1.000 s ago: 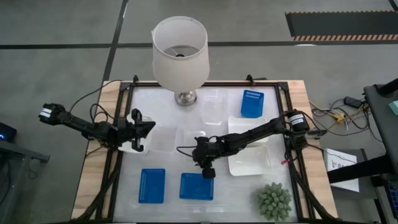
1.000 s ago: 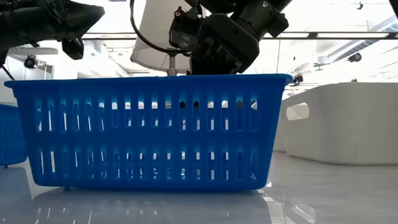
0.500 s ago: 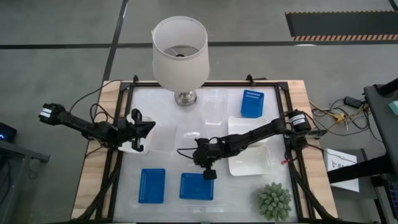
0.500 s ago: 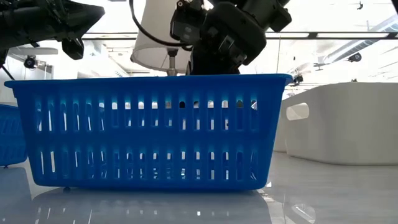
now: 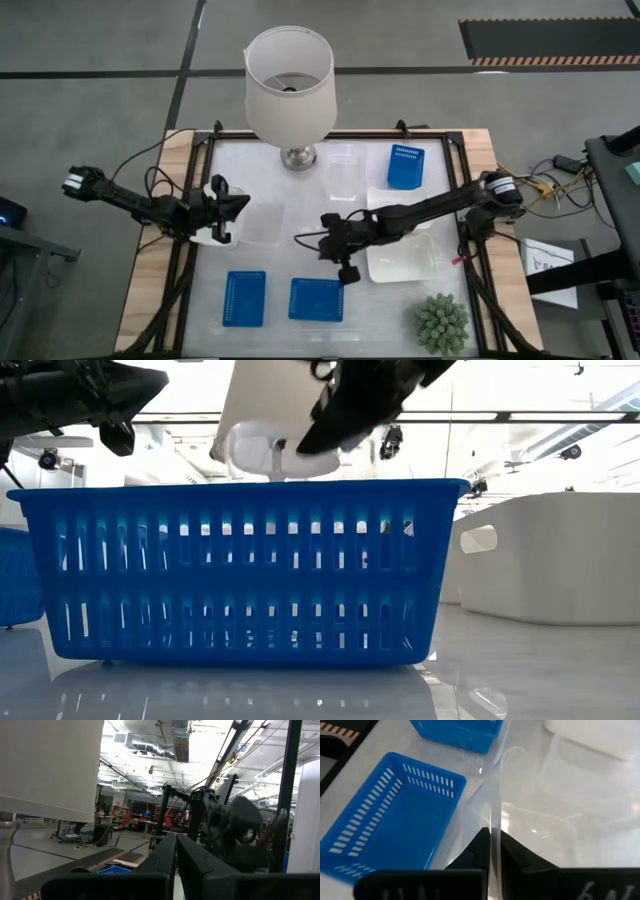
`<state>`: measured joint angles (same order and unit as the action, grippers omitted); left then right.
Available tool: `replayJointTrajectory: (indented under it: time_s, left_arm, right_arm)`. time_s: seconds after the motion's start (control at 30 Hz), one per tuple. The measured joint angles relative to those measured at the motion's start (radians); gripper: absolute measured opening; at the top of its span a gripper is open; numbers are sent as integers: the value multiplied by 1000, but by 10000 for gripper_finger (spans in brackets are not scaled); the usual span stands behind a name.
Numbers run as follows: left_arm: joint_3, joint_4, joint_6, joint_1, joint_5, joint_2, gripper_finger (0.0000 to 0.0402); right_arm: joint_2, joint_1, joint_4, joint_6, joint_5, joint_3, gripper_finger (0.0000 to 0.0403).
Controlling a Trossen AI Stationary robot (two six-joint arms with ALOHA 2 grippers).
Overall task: Stack baskets by color
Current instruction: Stack the bottom right transparent bin on the transparent bin
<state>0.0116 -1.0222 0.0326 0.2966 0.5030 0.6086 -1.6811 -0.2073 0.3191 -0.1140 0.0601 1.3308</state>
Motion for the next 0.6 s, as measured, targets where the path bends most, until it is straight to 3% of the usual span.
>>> replayJointTrajectory:
  time_s: [0.23, 0.4, 0.6]
  left_arm:
    - [0, 0, 0, 0, 0, 4, 0]
    - [0, 0, 5, 0, 3, 4, 0]
    - [0, 0, 6, 0, 3, 4, 0]
  right_arm:
    - [150, 0, 99, -88, -16, 0, 9]
    - [258, 2, 230, -130, -86, 0, 9]
    - [380, 2, 326, -131, -286, -64, 9]
